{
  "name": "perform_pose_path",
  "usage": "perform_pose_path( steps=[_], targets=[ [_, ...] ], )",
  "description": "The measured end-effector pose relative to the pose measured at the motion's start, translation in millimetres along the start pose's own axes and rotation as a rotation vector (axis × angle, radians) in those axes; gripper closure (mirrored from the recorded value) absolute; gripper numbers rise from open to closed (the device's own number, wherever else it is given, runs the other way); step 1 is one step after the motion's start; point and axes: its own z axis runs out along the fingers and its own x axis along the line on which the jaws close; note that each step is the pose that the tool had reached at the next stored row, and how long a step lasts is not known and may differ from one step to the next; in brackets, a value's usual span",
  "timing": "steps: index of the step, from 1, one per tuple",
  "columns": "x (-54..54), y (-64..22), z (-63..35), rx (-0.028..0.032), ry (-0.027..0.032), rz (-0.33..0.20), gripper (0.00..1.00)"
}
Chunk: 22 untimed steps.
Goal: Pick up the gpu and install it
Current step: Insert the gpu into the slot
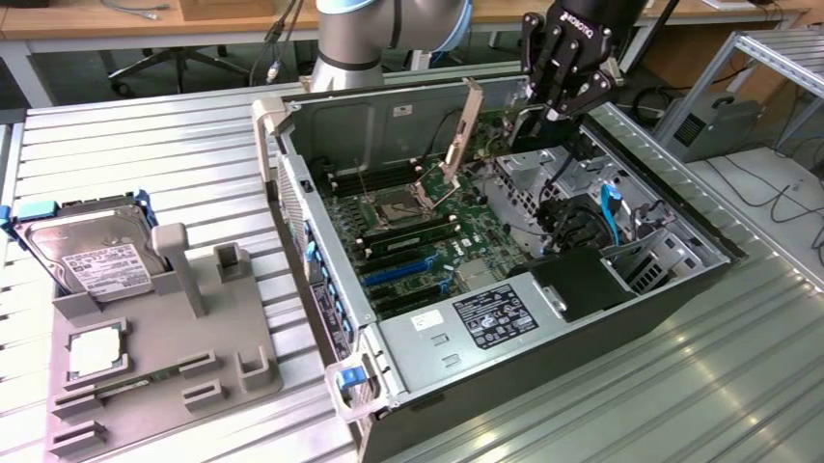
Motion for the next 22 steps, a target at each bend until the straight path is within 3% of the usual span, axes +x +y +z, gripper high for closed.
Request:
perform_pose_path(
  steps=[16,22],
  targets=[
    [0.1,21.9,1.6,0.0,0.0,0.0,0.73],
    [0.3,28.0,10.9,0.0,0.0003,0.0,0.73]
  ],
)
